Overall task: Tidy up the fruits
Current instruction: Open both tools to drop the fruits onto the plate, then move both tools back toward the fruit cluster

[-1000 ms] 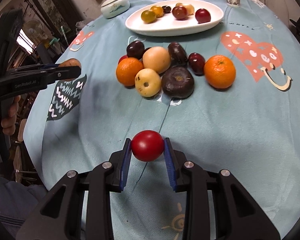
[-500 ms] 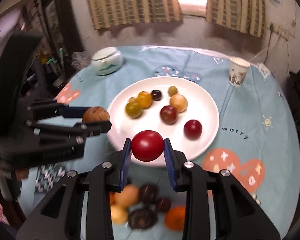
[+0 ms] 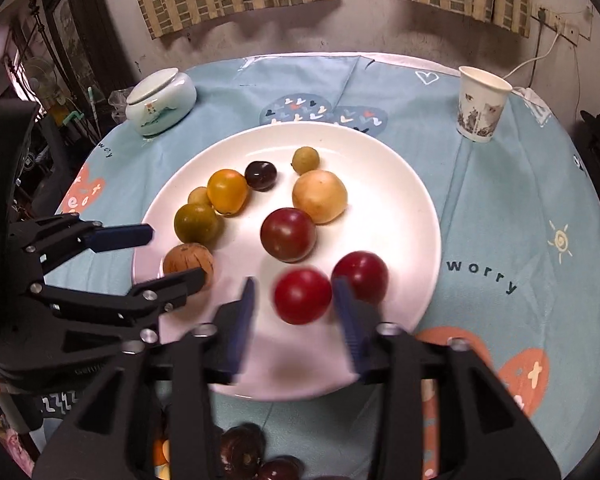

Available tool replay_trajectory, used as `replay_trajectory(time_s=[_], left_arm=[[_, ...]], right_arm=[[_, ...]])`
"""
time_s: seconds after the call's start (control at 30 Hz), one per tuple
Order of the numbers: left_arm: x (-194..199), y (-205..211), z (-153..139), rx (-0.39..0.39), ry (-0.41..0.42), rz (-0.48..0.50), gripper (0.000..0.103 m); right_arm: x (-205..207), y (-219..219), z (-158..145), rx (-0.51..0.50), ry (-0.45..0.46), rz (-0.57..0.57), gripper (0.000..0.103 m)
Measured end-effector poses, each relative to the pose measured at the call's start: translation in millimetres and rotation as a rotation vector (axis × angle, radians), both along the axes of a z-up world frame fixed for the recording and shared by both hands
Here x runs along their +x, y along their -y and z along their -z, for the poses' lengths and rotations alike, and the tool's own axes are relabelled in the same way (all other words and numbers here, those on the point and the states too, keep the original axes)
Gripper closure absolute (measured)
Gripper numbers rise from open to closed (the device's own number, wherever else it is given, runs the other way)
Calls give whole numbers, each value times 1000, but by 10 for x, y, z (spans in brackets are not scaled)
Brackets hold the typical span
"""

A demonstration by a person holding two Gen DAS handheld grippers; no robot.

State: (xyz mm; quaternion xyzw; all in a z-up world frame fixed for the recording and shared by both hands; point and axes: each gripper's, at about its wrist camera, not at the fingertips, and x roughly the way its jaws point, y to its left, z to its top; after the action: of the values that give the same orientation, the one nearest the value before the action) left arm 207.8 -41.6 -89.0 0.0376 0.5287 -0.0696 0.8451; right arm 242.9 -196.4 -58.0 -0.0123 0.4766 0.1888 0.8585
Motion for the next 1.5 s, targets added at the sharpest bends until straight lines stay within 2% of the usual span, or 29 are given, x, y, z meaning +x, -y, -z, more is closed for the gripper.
replay_trajectory(time_s=[0.03,0.07,0.17,0.23,0.33,0.43,0.6,0.7,0.73,0.83,0.93,1.03,1.17,1.2,1.23,1.3,1.33,1.37,1.43,1.47,1.5], left_arm=[[-5,-35,-17,-15,-2,-9,36],[-12,-59,-30,-17,-2,-15,36],[-120,-157,-182,-34,30,-36,36],[-211,-211,-308,-48,58,-42,36],[-427,-311,-603,-86,128,-46,36],[-607,-364,-832,-104,184,-56,28],[-978,-333,-1264,-143,282,-24,28],[-1177,-262,-1470,-149,328,10,25],[-1218,-244,-1512,-150,337,19,24],[-1388,-166,-1636,-155,362,48,24],[-1539,-89,-1717,-151,387,76,24],[-1669,-51,-1731,-133,402,93,23],[-1774,-133,-1652,-128,386,73,23],[-1806,-166,-1623,-125,378,67,23],[-1828,-204,-1561,-120,365,58,23],[-1856,-262,-1446,-108,333,43,23],[-1863,-286,-1365,-103,311,34,23],[-1869,-303,-1302,-100,295,28,23],[-1882,-316,-1139,-86,254,19,23],[-1889,-313,-1065,-81,237,19,23],[-1897,-309,-1007,-75,225,22,23]], right_arm=[[-14,22,-49,33,12,-2,3],[-22,17,-96,54,12,-13,1],[-95,-15,-327,27,95,-5,1],[-172,27,-534,67,134,9,1],[-406,195,-999,117,273,50,1],[-696,386,-1487,136,416,105,1],[-1520,736,-2394,144,745,266,1],[-2170,860,-2780,93,952,466,1],[-2356,901,-2855,85,957,504,1],[-2589,1021,-2961,116,892,482,1],[-2649,1123,-2893,161,856,470,1],[-2683,1151,-2722,167,799,458,1],[-2601,1186,-2332,197,625,465,1],[-2561,1190,-2247,204,578,465,6],[-2518,1204,-2132,206,530,451,20],[-2399,1199,-1812,193,403,436,27],[-2344,1185,-1649,205,336,415,35],[-2311,1141,-1485,211,282,394,40],[-2259,1002,-1210,160,207,358,51],[-2237,916,-1058,137,169,336,59],[-2204,846,-925,126,121,321,75]])
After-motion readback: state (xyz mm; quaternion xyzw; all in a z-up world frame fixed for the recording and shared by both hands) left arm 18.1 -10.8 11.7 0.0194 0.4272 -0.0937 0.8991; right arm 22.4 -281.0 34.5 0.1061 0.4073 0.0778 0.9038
